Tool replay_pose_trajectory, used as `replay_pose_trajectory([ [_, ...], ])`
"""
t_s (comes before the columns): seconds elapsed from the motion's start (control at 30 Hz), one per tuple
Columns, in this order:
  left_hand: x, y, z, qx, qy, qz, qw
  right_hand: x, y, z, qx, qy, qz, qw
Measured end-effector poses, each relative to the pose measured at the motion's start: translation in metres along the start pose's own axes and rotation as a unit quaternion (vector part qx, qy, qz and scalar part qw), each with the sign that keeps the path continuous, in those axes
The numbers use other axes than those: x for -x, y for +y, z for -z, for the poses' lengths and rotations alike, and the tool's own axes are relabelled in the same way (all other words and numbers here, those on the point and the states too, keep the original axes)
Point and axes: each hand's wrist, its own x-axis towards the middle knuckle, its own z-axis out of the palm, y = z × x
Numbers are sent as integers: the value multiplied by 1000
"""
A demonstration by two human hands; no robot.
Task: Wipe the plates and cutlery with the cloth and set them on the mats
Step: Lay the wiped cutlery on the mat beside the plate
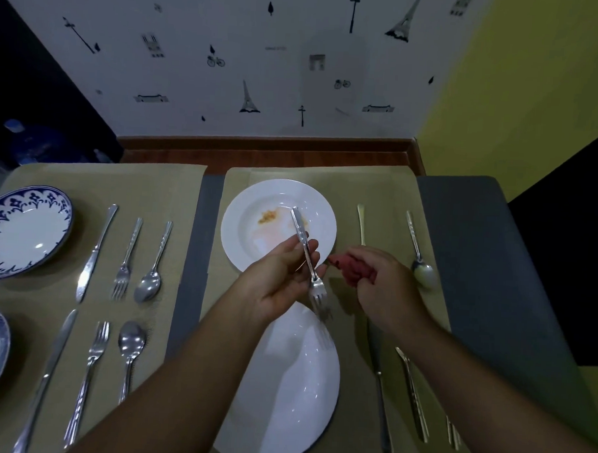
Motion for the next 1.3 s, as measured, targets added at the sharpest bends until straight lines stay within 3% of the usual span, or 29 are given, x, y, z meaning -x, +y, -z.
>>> replay_pose_trajectory([
  [0.2,-13,-17,-9,-74,2,4,997,-3,6,20,-7,11,-7,1000],
  [0.47,-51,-45,-61,-232,49,-42,971,-12,29,62,52,62,64,995],
  [0.63,-86,-59,-93,-346,63,-93,931,-16,60,95,96,62,19,993],
  [0.83,-119,-78,-112,-456,74,-109,880,-9,70,117,66,76,18,995],
  [1.0,-127,-85,-121,-487,91,-129,859,-2,78,126,78,37,5,996],
  [1.23,-129,-87,-117,-556,124,-202,797,-1,80,122,92,23,1,996],
  [1.3,-125,-85,-116,-536,140,-211,805,2,75,121,88,17,12,996],
])
